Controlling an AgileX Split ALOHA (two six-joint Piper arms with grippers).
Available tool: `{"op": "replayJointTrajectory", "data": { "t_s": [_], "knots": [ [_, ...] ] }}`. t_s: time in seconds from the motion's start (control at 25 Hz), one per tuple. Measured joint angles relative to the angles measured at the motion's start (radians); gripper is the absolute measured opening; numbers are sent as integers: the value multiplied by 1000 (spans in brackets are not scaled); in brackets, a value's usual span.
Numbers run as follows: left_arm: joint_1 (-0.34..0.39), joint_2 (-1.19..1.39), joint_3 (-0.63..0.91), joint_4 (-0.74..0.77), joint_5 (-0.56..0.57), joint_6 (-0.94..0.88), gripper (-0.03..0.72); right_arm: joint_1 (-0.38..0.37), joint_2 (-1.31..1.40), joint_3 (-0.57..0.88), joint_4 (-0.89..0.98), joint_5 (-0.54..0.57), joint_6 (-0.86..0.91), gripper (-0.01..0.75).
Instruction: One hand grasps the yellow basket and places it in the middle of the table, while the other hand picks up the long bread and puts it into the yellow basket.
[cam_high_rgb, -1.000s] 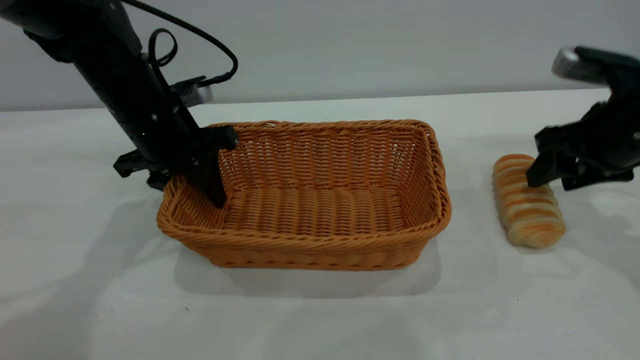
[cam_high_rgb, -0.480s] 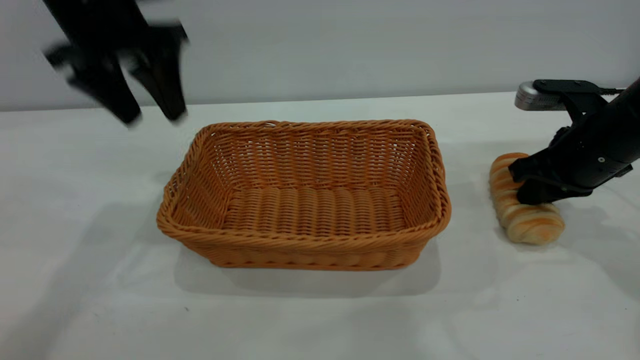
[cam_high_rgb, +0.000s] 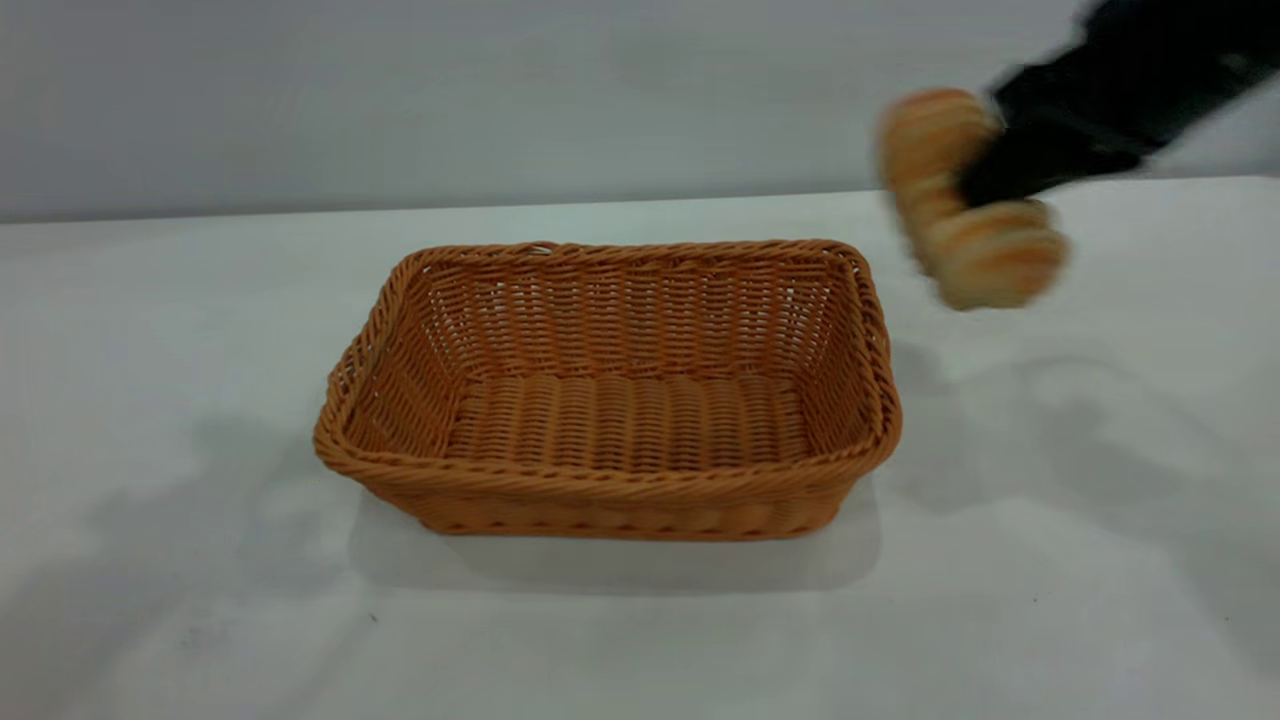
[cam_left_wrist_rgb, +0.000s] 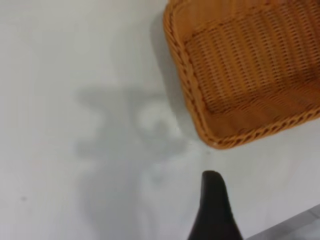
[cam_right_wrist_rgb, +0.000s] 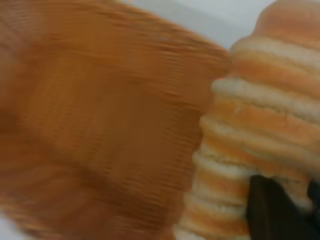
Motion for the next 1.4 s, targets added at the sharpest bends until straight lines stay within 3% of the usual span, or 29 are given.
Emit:
{"op": "replayJointTrajectory", "data": {
  "t_s": [0.24, 0.52, 0.6, 0.72, 0.88, 1.08, 1.2, 1.4],
  "knots": [
    [0, -152, 0, 65, 5, -21, 576, 255, 111, -57, 84, -182, -13, 132],
    [0, -264, 28, 77, 6, -23, 576, 302, 240, -131, 83, -167, -7, 423],
    [-1, -298, 49, 89, 6, -23, 576, 282, 203, -132, 26, -95, 26, 516],
    [-1, -367, 96, 101, 6, -26, 576, 223, 66, -132, -130, 75, 172, 573],
    [-1, -510, 234, 117, 6, -55, 576, 155, -185, -134, -421, 350, 468, 566],
    [-1, -730, 502, 121, 6, -63, 576, 150, -510, -81, -684, 656, 736, 558],
    [-1, -854, 667, 122, 6, -66, 576, 149, -680, 17, -752, 719, 807, 558],
    [-1, -1044, 898, 122, 5, -66, 575, 149, -983, 271, -800, 723, 838, 558]
  ]
}}
